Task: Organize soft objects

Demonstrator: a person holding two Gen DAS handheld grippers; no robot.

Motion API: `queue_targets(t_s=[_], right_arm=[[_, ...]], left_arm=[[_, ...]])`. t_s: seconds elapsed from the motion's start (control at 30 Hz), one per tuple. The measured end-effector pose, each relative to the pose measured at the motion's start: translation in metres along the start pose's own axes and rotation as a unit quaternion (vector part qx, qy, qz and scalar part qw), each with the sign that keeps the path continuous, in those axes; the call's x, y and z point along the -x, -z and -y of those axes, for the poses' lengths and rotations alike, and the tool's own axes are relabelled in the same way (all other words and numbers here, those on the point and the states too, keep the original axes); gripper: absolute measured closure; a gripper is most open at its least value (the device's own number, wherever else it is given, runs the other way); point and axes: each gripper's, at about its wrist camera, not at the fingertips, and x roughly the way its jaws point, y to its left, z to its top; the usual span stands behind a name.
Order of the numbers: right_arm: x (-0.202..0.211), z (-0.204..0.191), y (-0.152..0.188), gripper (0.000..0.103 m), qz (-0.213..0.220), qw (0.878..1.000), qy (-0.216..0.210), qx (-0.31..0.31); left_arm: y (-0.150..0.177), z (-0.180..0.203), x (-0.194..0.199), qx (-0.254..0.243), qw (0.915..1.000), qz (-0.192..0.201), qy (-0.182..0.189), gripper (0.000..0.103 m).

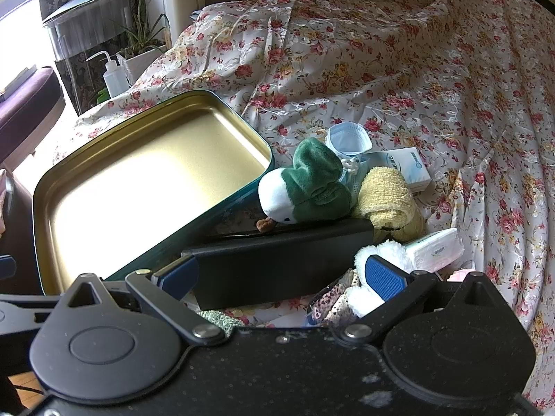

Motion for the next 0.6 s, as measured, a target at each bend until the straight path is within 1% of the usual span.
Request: queue_targets(t_s=[0.47, 0.6], right_arm=[[0.0016, 0.0015, -0.0009, 0.000, 0.002, 1.000, 0.000, -0.003], [0.0055, 0.0034, -0.0020, 0.000, 0.007, 1.000, -0.002, -0.007]], left_arm=[[-0.0015, -0.0001, 0.0012, 0.001, 1.0000, 0.003, 0.001, 0.004], [-0.0019, 0.0004, 0.0036, 0.001, 1.0000, 0.006, 0.007, 0.004]])
